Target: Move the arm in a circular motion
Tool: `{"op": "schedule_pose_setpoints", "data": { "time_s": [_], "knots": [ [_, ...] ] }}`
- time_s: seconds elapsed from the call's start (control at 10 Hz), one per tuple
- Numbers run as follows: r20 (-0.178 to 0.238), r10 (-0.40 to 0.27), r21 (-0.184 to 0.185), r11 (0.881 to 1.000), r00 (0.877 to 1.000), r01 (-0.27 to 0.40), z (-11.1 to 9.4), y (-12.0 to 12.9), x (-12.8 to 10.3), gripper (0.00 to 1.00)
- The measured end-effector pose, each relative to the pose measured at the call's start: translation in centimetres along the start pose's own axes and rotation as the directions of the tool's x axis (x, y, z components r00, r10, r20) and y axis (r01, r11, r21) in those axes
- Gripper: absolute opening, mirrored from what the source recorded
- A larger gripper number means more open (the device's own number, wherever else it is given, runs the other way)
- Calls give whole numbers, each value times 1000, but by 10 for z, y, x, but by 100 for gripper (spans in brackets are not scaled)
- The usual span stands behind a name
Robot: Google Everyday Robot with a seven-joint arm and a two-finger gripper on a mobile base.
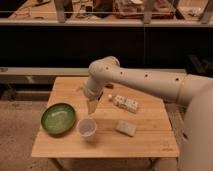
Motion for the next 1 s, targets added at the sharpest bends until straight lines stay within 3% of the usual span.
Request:
{"op": "schedule_pose_setpoints", "data": {
  "time_s": [0.4,0.6,0.7,0.8,1.0],
  "knots": [
    [91,36,-41,999,995,-32,9,83,-54,80],
    [140,115,-68,992,983,-106,-1,107,-100,80],
    [161,189,-87,980,969,-177,-13,107,-134,80],
    [173,273,-107,960,946,-258,-28,97,-170,80],
    [179,412,-144,909,893,-390,-56,70,-228,80]
  ]
}}
